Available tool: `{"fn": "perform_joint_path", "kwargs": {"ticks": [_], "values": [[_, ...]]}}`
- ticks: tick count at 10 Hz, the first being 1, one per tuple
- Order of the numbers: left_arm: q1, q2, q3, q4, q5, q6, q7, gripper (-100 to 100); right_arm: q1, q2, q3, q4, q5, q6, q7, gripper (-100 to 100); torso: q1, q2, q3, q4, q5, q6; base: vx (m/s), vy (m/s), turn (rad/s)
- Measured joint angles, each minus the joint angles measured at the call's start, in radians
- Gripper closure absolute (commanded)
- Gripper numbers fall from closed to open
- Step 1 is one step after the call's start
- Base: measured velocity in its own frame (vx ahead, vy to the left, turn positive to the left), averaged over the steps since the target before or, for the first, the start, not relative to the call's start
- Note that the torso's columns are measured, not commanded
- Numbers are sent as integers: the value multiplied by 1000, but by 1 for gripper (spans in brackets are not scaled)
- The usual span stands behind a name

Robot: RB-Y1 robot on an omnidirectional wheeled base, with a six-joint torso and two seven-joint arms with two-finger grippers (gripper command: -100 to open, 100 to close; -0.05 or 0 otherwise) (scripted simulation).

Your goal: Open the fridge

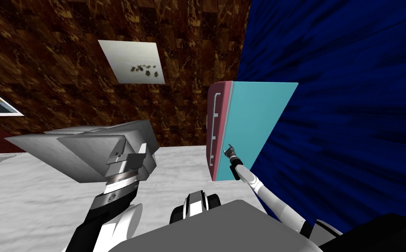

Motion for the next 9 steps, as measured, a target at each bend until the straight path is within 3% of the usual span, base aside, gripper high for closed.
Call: {"fn": "perform_joint_path", "kwargs": {"ticks": [2, 5, 9], "values": [[0, 0, 0, 0, 0, 0, 0, 0, -10, -18, 1, 15, 0, 21, 46, -100, -1, -1, -1, 2, 1, -5, -10, 56, 60], [0, 0, 0, 0, 0, 0, 0, 0, -34, -50, 16, 73, 77, 59, 50, -100, 9, -8, -4, 2, 4, -14, -11, 78, 74], [0, 0, 0, 0, 0, 0, 0, 0, -49, -64, 21, 85, 93, 76, 93, -100, 3, -9, -5, 3, 4, -11, -5, 29, 19]]}}
